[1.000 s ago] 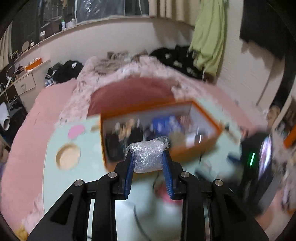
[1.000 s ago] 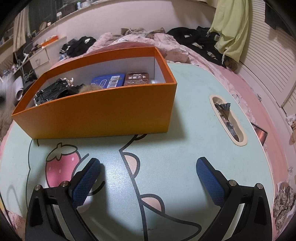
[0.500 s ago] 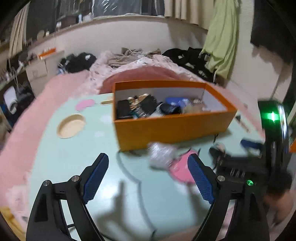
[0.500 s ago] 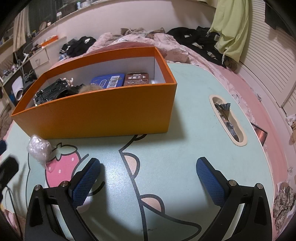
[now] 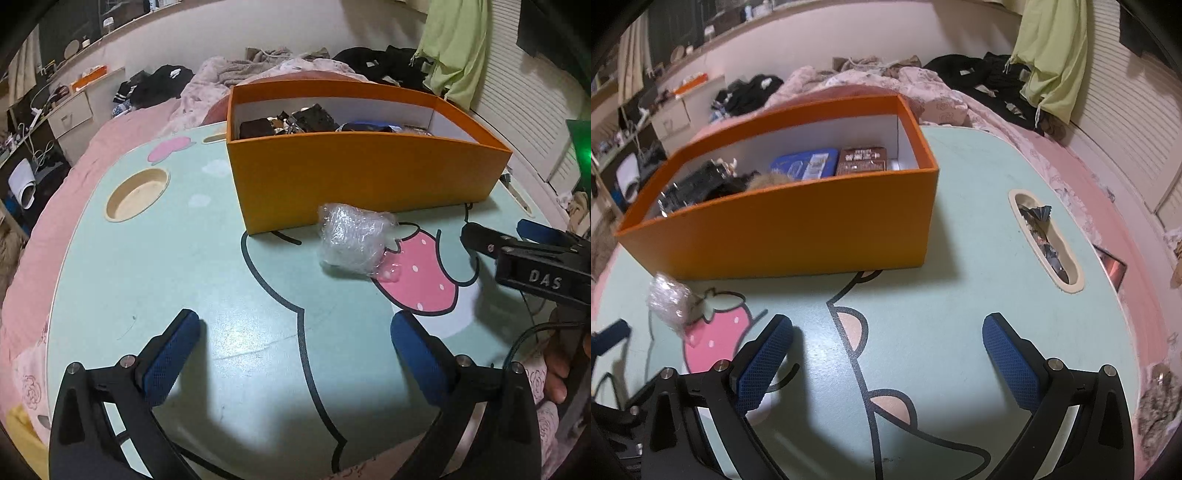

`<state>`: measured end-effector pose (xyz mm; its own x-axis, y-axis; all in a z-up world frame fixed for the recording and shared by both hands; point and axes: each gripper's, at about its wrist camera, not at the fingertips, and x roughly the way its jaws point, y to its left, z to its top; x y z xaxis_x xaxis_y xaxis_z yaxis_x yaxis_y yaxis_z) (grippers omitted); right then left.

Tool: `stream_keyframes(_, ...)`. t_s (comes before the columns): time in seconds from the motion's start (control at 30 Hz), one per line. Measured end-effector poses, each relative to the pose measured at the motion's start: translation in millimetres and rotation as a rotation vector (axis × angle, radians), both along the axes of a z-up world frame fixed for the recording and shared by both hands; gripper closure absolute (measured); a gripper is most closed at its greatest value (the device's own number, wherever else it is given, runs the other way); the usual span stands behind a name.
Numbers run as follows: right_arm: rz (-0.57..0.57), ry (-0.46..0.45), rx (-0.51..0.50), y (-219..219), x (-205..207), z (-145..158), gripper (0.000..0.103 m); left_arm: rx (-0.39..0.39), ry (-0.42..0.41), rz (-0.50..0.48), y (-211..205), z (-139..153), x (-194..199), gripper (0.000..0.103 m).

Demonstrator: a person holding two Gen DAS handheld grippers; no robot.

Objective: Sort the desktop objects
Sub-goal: 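Lift the bubble-wrap bundle out of the orange box with the left gripper, set it on the table, then grasp the black lace pouch in the box with the right gripper, place it on the table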

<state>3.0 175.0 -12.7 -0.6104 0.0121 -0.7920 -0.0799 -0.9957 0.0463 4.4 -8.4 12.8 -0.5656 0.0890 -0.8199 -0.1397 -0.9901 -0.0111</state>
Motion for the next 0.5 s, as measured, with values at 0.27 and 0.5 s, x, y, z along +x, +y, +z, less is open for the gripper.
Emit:
stream_keyframes(0.27,0.101,0.210,-0.172,-1,14,60,0.046,0.004,0.015,0.000,0,-6,10,0.000)
stream_keyframes(0.5,0.378,0.029,-0.185,-67,-67,95,0.061,0.004,0.015,-0.001,0,-6,10,0.000)
